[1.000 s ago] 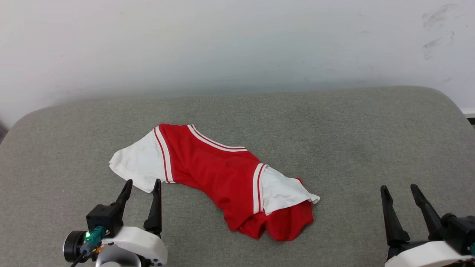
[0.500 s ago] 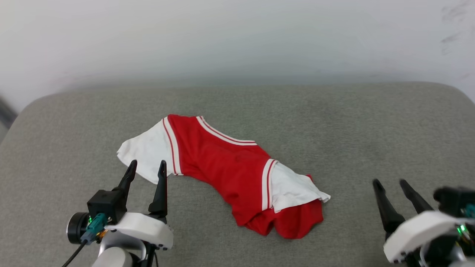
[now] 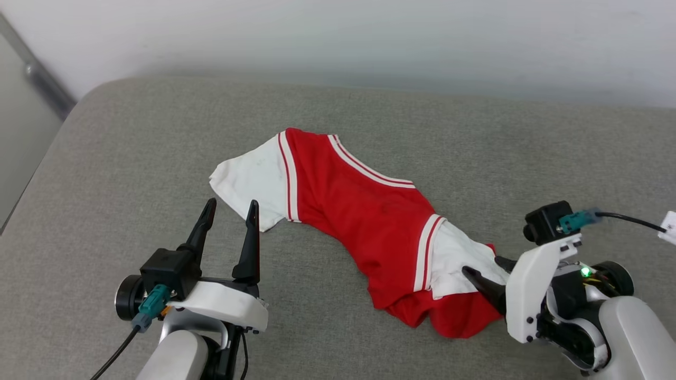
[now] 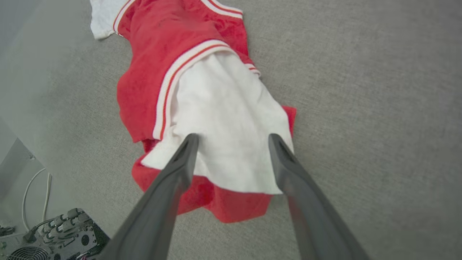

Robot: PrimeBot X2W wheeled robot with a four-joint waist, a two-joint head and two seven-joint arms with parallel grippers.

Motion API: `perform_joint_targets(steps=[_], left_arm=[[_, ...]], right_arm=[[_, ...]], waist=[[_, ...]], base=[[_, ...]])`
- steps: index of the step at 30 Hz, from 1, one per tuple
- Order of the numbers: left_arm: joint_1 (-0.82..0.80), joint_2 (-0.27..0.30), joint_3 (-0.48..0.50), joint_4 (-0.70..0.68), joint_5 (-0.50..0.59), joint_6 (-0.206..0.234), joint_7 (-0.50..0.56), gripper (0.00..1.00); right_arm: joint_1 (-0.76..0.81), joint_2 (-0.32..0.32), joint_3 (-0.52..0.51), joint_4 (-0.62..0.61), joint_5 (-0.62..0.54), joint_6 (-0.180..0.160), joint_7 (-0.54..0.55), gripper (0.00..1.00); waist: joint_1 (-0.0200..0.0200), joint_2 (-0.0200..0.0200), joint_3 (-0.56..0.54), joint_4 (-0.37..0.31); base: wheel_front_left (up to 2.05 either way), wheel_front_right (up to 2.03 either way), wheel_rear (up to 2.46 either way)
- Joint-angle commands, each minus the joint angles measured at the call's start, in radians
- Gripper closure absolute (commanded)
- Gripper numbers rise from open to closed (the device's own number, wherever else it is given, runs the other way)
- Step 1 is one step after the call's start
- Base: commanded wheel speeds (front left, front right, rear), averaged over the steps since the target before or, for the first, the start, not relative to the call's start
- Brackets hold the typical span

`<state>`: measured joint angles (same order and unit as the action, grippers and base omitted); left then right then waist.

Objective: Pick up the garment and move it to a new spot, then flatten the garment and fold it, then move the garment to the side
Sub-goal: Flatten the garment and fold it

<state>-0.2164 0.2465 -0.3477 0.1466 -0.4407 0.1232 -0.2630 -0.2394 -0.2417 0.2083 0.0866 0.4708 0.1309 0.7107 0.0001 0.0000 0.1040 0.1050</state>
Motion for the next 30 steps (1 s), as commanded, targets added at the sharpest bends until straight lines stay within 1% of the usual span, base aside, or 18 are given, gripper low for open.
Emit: perform_joint_targets(steps=[1, 4, 5, 6, 10, 15, 18, 22, 23, 26, 28, 30], left_arm=[[-0.012, -0.004, 0.008, -0.003, 0.009, -0.004, -0.003, 0.0], [-0.004, -0.016, 0.018, 0.0, 0.018, -0.013, -0.003, 0.0], [-0.003, -0.019, 0.022, 0.001, 0.022, -0.015, -0.003, 0.0], [-0.001, -0.022, 0.025, 0.003, 0.025, -0.018, -0.003, 0.0], [0.006, -0.027, 0.044, 0.01, 0.036, -0.025, -0.003, 0.0], [0.018, -0.032, 0.064, 0.013, 0.051, -0.034, -0.003, 0.0], [0.024, -0.034, 0.073, 0.015, 0.055, -0.039, -0.003, 0.0], [0.026, -0.038, 0.08, 0.013, 0.06, -0.043, -0.003, 0.0], [0.027, -0.04, 0.08, 0.014, 0.062, -0.044, -0.003, 0.0], [0.029, -0.044, 0.081, 0.019, 0.064, -0.051, -0.003, 0.0], [0.034, -0.045, 0.084, 0.023, 0.064, -0.052, -0.003, 0.0], [0.039, -0.047, 0.083, 0.028, 0.064, -0.055, -0.003, 0.0]], right_arm=[[-0.023, -0.007, 0.015, 0.023, 0.019, 0.0, 0.009, 0.0], [-0.05, -0.016, 0.044, 0.072, 0.034, 0.0, 0.027, 0.0], [-0.06, -0.019, 0.052, 0.084, 0.036, 0.0, 0.03, 0.55], [-0.069, -0.023, 0.058, 0.095, 0.038, 0.0, 0.032, 1.0], [-0.106, -0.042, 0.081, 0.091, 0.049, 0.0, 0.017, 1.0], [-0.15, -0.094, 0.084, 0.026, 0.021, 0.0, -0.023, 1.0], [-0.151, -0.13, 0.045, -0.013, -0.01, 0.0, -0.046, 1.0], [-0.071, -0.151, -0.057, -0.043, -0.06, 0.0, -0.075, 1.0], [-0.042, -0.15, -0.087, -0.04, -0.072, 0.0, -0.081, 1.0], [0.063, -0.119, -0.156, -0.012, -0.086, 0.0, -0.108, 1.0], [0.134, -0.094, -0.186, 0.028, -0.09, 0.0, -0.134, 1.0], [0.19, -0.054, -0.205, 0.075, -0.086, 0.0, -0.163, 1.0]], waist=[[-0.0001, 0.0, 0.013, 0.014], [-0.0001, 0.0, 0.019, 0.02], [-0.0001, 0.0, 0.02, 0.021], [-0.0001, 0.0, 0.022, 0.021], [-0.0001, 0.0, 0.022, 0.011], [-0.0001, 0.0, 0.014, -0.021], [-0.0001, 0.0, 0.008, -0.044], [-0.0001, 0.0, 0.006, -0.068], [-0.0001, 0.0, 0.006, -0.072], [-0.0001, 0.0, 0.003, -0.081], [-0.0001, 0.0, 0.001, -0.088], [-0.0001, 0.0, -0.003, -0.093]], base=[[0.0, 0.0, 0.0], [0.0, 0.0, 0.0], [0.0, 0.0, 0.0], [0.0, 0.0, 0.0], [0.0, 0.0, 0.0], [0.0, 0.0, 0.0], [0.0, 0.0, 0.0], [0.0, 0.0, 0.0], [0.0, 0.0, 0.0], [0.0, 0.0, 0.0], [0.0, 0.0, 0.0], [0.0, 0.0, 0.0]])
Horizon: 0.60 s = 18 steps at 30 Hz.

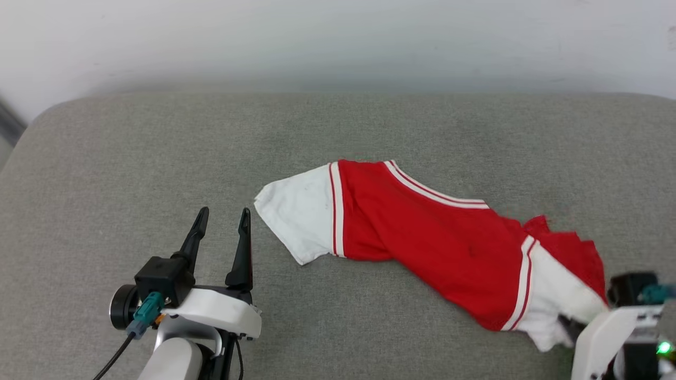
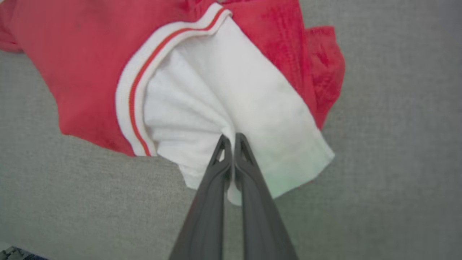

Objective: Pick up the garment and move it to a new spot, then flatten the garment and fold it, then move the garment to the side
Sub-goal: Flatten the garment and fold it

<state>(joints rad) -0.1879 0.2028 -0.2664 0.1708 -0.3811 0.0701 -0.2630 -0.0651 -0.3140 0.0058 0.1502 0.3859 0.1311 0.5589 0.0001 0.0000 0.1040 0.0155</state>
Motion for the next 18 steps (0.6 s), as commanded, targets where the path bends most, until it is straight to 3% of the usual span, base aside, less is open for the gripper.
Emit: perform_joint_targets(steps=[1, 2, 3, 11, 14, 18], left_arm=[[0.014, -0.004, 0.001, 0.005, 0.004, -0.002, -0.003, 0.0], [0.017, -0.004, 0.002, 0.007, 0.004, -0.002, -0.003, 0.0], [0.019, -0.004, 0.002, 0.009, 0.004, -0.002, -0.003, 0.0], [0.039, 0.003, -0.002, 0.01, 0.001, 0.005, -0.002, 0.0], [0.046, 0.008, 0.0, 0.005, -0.002, 0.009, 0.0, 0.0], [0.054, 0.012, -0.004, 0.0, -0.006, 0.011, 0.004, 0.0]], right_arm=[[0.037, 0.037, -0.006, 0.031, -0.002, -0.001, -0.03, 1.0], [0.053, 0.056, -0.01, 0.05, -0.006, -0.001, -0.05, 0.65], [0.063, 0.073, -0.016, 0.063, -0.01, -0.001, -0.074, 0.0], [0.109, 0.174, -0.049, -0.013, -0.023, -0.001, -0.322, 0.0], [0.137, 0.18, -0.055, -0.08, -0.012, -0.001, -0.335, 0.0], [0.168, 0.162, -0.103, -0.135, 0.004, -0.001, -0.255, 0.0]], waist=[[-0.0001, 0.0, -0.005, -0.007], [-0.0001, 0.0, -0.008, -0.011], [-0.0001, 0.0, -0.009, -0.014], [-0.0001, 0.0, -0.031, -0.036], [-0.0001, 0.0, -0.042, -0.046], [-0.0001, 0.0, -0.052, -0.054]], base=[[0.0, 0.0, 0.0], [0.0, 0.0, 0.0], [0.0, 0.0, 0.0], [0.0, 0.0, 0.0], [0.0, 0.0, 0.0], [0.0, 0.0, 0.0]])
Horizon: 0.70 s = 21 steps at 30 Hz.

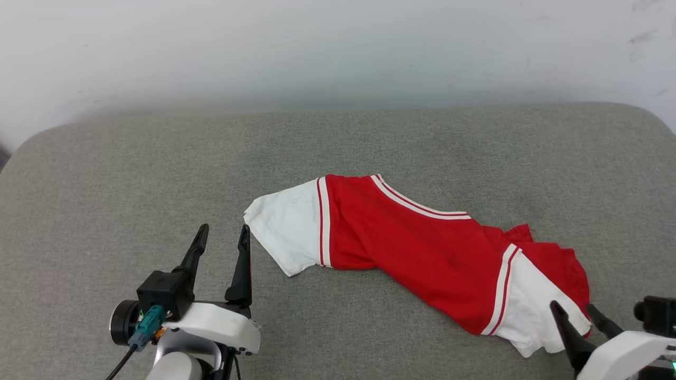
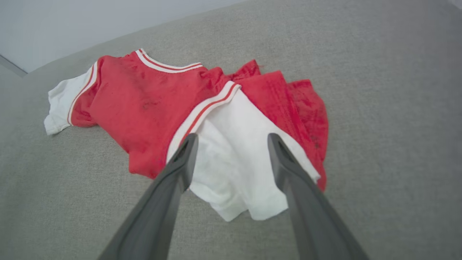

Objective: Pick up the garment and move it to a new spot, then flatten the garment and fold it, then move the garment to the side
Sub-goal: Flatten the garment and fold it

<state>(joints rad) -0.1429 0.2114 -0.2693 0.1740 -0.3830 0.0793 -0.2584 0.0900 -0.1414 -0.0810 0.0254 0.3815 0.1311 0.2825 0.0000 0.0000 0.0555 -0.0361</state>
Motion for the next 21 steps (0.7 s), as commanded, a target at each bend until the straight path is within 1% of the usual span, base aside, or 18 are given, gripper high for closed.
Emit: perform_joint_targets(steps=[1, 6, 10, 14, 19, 20, 21], left_arm=[[0.01, 0.004, -0.002, -0.005, -0.004, 0.002, 0.001, 0.0], [-0.001, 0.005, -0.01, -0.016, -0.003, 0.003, 0.004, 0.0], [-0.011, 0.005, -0.013, -0.02, -0.004, 0.001, 0.003, 0.0], [-0.019, 0.005, -0.01, -0.022, -0.006, 0.005, 0.001, 0.0], [-0.028, 0.004, -0.012, -0.02, -0.003, 0.002, 0.0, 0.0], [-0.029, 0.005, -0.012, -0.019, -0.003, 0.002, -0.001, 0.0], [-0.03, 0.005, -0.012, -0.018, -0.003, 0.002, -0.001, 0.0]], right_arm=[[0.019, -0.017, -0.033, -0.015, 0.013, -0.001, 0.054, 0.0], [0.011, -0.044, -0.134, -0.016, 0.027, -0.001, 0.247, 0.0], [-0.025, -0.054, -0.163, 0.005, 0.044, -0.001, 0.363, 0.0], [-0.063, -0.043, -0.164, 0.043, 0.059, -0.001, 0.411, 0.0], [-0.096, -0.029, -0.145, 0.068, 0.07, -0.001, 0.426, 0.0], [-0.101, -0.024, -0.142, 0.067, 0.072, -0.001, 0.427, 0.6], [-0.104, -0.024, -0.139, 0.064, 0.073, -0.001, 0.427, 1.0]], waist=[[0.0, 0.0, -0.004, -0.003], [0.0, 0.0, 0.006, 0.002], [0.0, 0.0, 0.027, 0.014], [0.0, 0.0, 0.05, 0.024], [0.0, 0.0, 0.068, 0.034], [0.0, 0.0, 0.071, 0.035], [0.0, 0.0, 0.073, 0.036]], base=[[0.0, 0.0, 0.0], [0.0, 0.0, 0.0], [0.0, 0.0, 0.0], [0.0, 0.0, 0.0], [0.0, 0.0, 0.0], [0.0, 0.0, 0.0], [0.0, 0.0, 0.0]])
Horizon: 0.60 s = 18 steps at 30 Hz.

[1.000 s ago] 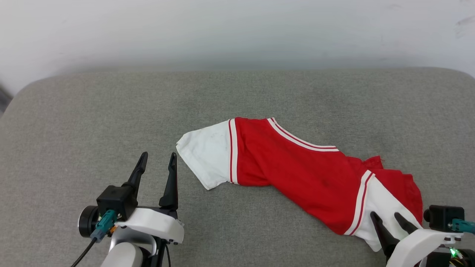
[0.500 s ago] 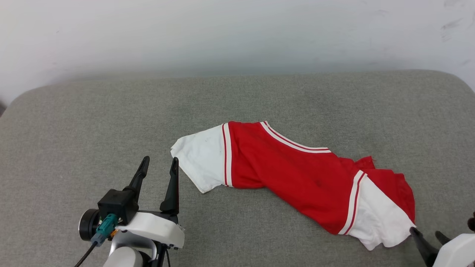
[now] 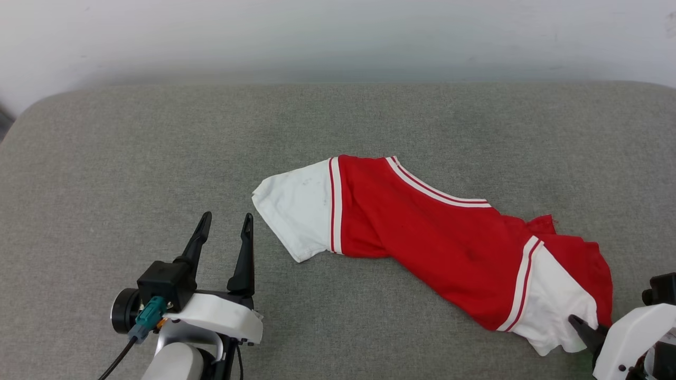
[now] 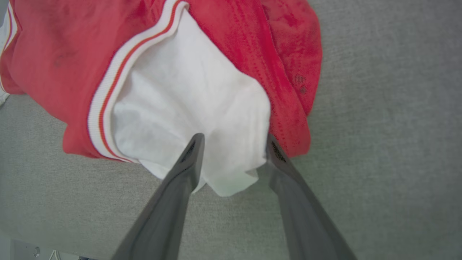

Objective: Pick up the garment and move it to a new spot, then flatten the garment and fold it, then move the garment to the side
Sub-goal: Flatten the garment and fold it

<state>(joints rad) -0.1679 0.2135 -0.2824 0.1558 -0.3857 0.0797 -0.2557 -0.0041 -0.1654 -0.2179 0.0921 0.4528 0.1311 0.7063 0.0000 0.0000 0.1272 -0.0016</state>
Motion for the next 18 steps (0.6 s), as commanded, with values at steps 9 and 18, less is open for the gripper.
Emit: perform_joint_targets(steps=[9, 18], left_arm=[[-0.008, 0.004, 0.008, 0.003, -0.001, 0.008, -0.006, 0.0], [-0.05, -0.012, 0.0, -0.013, 0.006, -0.003, -0.009, 0.0]], right_arm=[[-0.036, -0.012, 0.038, -0.151, -0.033, -0.001, -0.024, 1.0], [-0.252, -0.107, -0.031, -0.109, -0.094, -0.001, -0.115, 1.0]], waist=[[0.0, 0.0, -0.001, -0.003], [0.0, 0.0, 0.053, 0.004]], base=[[0.0, 0.0, 0.0], [0.0, 0.0, 0.0]])
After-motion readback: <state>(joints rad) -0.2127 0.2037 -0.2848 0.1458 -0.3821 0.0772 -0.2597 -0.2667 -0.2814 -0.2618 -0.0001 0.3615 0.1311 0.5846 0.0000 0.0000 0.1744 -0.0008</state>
